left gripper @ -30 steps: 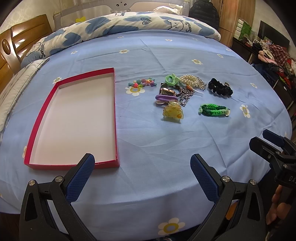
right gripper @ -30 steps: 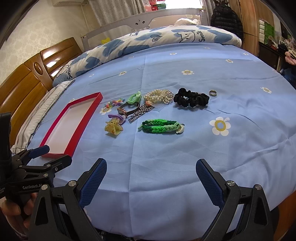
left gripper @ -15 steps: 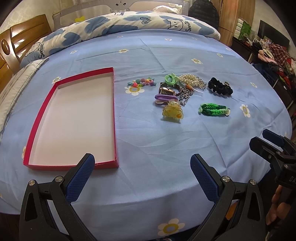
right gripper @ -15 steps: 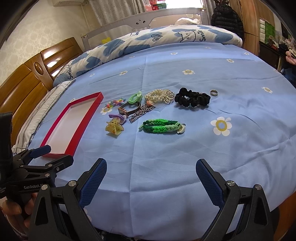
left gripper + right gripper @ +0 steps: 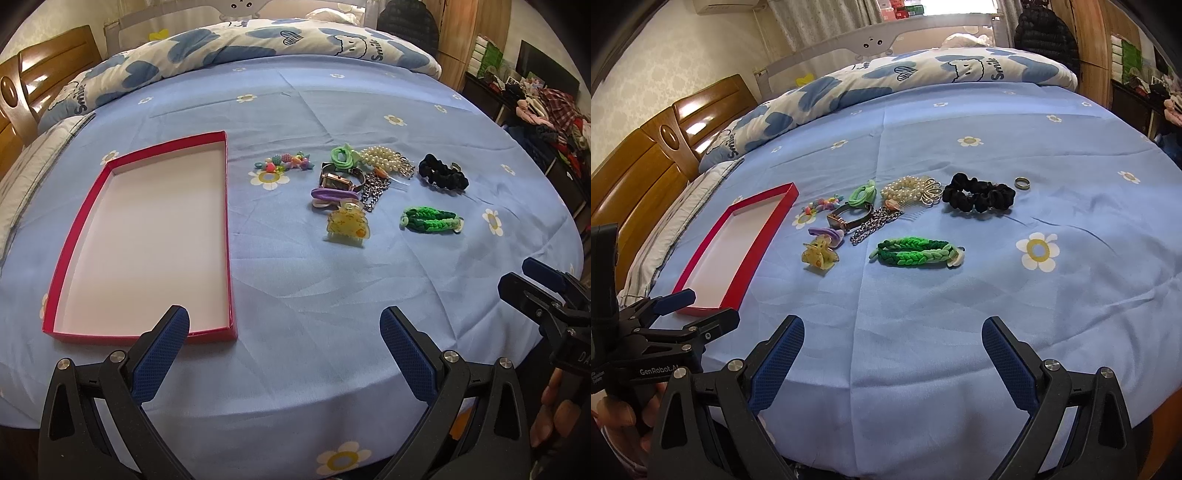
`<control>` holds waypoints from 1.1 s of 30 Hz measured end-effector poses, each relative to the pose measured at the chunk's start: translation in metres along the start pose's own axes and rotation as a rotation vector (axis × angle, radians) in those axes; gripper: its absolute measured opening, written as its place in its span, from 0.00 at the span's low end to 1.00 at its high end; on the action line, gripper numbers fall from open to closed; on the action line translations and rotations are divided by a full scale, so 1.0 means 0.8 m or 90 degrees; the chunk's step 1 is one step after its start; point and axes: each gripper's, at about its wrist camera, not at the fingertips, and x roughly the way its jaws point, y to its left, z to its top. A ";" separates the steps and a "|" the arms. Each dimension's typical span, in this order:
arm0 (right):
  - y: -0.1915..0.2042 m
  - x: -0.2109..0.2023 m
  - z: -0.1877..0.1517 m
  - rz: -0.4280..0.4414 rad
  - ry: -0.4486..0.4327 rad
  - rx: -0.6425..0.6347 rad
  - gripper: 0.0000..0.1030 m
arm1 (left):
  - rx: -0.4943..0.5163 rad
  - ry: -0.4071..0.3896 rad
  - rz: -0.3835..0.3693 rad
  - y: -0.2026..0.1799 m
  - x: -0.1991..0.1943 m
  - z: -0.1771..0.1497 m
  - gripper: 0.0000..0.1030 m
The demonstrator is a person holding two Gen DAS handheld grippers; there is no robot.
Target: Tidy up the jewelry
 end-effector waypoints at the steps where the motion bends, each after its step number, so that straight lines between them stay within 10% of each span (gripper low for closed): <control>1: -0.002 0.002 0.002 0.003 0.006 0.001 0.95 | -0.001 0.000 -0.001 0.003 0.001 0.002 1.00; 20: -0.035 0.049 0.040 0.023 0.039 0.017 0.92 | 0.035 -0.006 -0.021 -0.025 0.042 0.055 0.97; 33: -0.061 0.126 0.055 0.026 0.111 0.033 0.54 | 0.026 0.063 -0.068 -0.035 0.110 0.081 0.80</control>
